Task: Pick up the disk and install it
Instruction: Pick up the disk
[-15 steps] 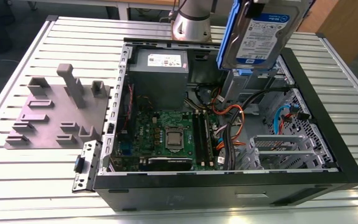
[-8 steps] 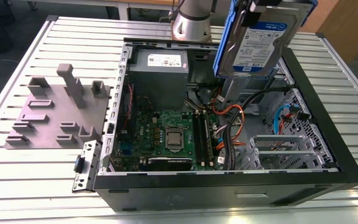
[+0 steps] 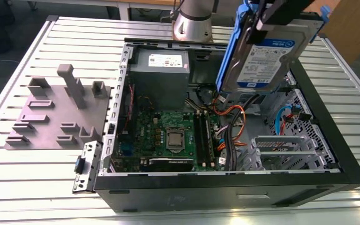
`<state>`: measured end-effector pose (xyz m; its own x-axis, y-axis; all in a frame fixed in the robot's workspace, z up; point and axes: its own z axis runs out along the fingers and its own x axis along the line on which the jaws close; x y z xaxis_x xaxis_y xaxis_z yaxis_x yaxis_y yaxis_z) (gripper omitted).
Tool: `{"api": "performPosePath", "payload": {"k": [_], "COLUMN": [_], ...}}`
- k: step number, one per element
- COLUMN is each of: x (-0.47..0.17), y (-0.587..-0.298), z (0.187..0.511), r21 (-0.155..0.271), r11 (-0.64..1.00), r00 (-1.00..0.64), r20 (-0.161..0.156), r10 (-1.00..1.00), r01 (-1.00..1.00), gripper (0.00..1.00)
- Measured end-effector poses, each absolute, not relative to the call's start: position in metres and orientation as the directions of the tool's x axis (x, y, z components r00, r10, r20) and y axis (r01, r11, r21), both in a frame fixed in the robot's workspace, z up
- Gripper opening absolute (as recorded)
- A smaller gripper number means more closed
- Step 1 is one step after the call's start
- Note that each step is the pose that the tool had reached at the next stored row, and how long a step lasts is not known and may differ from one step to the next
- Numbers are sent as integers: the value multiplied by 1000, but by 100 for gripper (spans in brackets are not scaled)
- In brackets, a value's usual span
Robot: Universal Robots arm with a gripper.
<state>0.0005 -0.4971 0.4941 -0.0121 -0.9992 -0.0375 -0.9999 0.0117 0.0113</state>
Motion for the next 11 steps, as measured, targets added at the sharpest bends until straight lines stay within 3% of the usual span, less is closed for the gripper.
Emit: {"api": "performPosePath", "payload": {"k": [11], "x": [2], "y": [-540], "z": [486], "r21": [11], "r11": [12], "r00": [-12], "r20": [-37], "r10": [-999], "r01": [-1000], "gripper": [36]}}
